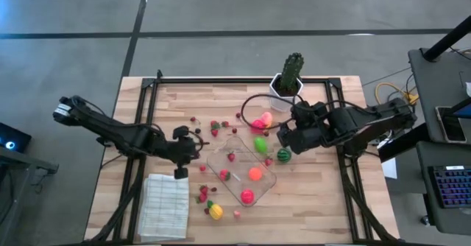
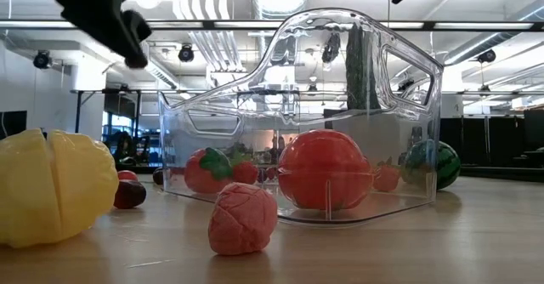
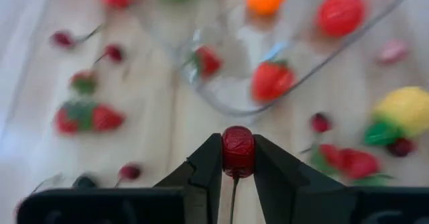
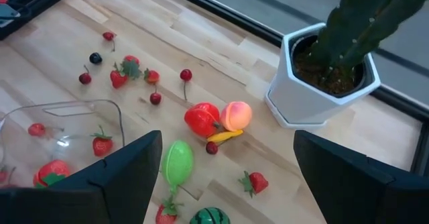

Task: Pick and placing Produce into tupperware
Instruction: Put the red cherry into the transparent bin

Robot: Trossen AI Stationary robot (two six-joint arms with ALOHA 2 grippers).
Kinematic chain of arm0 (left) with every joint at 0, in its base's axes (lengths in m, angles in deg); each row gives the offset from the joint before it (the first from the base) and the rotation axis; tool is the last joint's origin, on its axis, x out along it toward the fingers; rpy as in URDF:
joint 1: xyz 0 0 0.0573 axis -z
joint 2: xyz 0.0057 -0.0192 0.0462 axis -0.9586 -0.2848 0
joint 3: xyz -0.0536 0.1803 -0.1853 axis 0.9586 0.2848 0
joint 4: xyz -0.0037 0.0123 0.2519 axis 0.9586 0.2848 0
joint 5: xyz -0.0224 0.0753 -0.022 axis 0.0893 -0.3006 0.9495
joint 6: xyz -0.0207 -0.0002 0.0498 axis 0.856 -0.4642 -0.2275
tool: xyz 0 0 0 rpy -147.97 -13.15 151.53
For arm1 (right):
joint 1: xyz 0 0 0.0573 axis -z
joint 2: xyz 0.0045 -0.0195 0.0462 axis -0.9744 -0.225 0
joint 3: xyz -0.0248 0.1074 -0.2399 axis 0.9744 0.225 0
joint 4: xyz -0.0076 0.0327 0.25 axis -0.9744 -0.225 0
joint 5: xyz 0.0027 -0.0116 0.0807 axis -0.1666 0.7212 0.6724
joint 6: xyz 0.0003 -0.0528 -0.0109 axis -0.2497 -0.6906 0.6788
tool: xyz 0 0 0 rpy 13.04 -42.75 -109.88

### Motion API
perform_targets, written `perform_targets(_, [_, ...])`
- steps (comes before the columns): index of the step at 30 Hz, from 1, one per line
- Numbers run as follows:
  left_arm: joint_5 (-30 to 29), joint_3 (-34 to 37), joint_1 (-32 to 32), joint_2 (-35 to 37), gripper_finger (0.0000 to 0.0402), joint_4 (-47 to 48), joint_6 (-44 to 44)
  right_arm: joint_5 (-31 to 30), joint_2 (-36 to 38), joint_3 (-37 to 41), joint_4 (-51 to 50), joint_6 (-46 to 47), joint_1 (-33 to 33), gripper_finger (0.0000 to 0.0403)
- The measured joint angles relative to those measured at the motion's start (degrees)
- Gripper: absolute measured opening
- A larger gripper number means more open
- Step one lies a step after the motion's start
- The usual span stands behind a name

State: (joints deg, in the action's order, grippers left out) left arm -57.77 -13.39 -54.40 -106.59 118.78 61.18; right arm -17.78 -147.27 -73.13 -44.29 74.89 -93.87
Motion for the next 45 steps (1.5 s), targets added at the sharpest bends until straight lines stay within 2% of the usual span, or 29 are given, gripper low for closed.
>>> perform_targets(8, [1.3, -3.4, -0.4, -9.2, 0.0057, -11.0, -9.3, 0.8, 1.3, 0.0, -0.1, -4.0, 0.8, 0.0329])
perform_targets(11, [1.6, -5.8, -1.3, -12.3, 0.0066, -12.3, -12.2, 1.0, 1.6, 0.0, -0.3, -5.0, 0.8, 0.0329])
perform_targets(18, [3.1, -7.1, -3.4, -14.5, 0.0128, -12.9, -9.3, 1.4, 3.2, 0.0, -2.9, -5.9, 0.8, 0.0329])
perform_targets(22, [2.7, -7.0, -4.1, -14.6, 0.0170, -14.8, -11.8, 1.2, 4.4, 0.1, -4.3, -5.9, 0.8, 0.0329])
perform_targets(26, [0.4, -7.0, -4.6, -13.6, 0.0182, -13.3, -10.4, 0.9, 5.8, 1.1, -4.4, -5.7, 0.8, 0.0329])
perform_targets(32, [-1.5, -6.8, -4.5, -7.8, 0.0145, -0.8, 0.7, 0.7, 8.2, 4.0, -3.5, -4.4, 1.2, 0.0329])
perform_targets(36, [-2.6, -6.0, -4.5, 0.3, 0.0106, 2.2, 2.8, -1.0, 10.6, 4.3, 2.8, -13.7, 0.1, 0.0329])
perform_targets(38, [-3.0, -4.8, -4.7, 5.0, 0.0091, 1.5, 2.9, -5.6, 12.0, 5.3, 4.8, -21.4, -1.1, 0.0329])
perform_targets(40, [-4.3, -2.9, -5.0, 9.4, 0.0082, -0.9, 3.4, -10.8, 13.4, 7.6, 4.5, -24.9, -1.9, 0.0328])
perform_targets(42, [-5.2, 0.7, -5.1, 13.8, 0.0080, -5.2, 5.7, -11.0, 15.3, 10.8, 4.5, -23.8, -1.8, 0.0327])
perform_targets(45, [-5.6, 8.3, -5.1, 19.3, 0.0080, -13.9, 7.8, -7.0, 19.1, 17.5, 5.8, -17.1, -0.9, 0.0327])
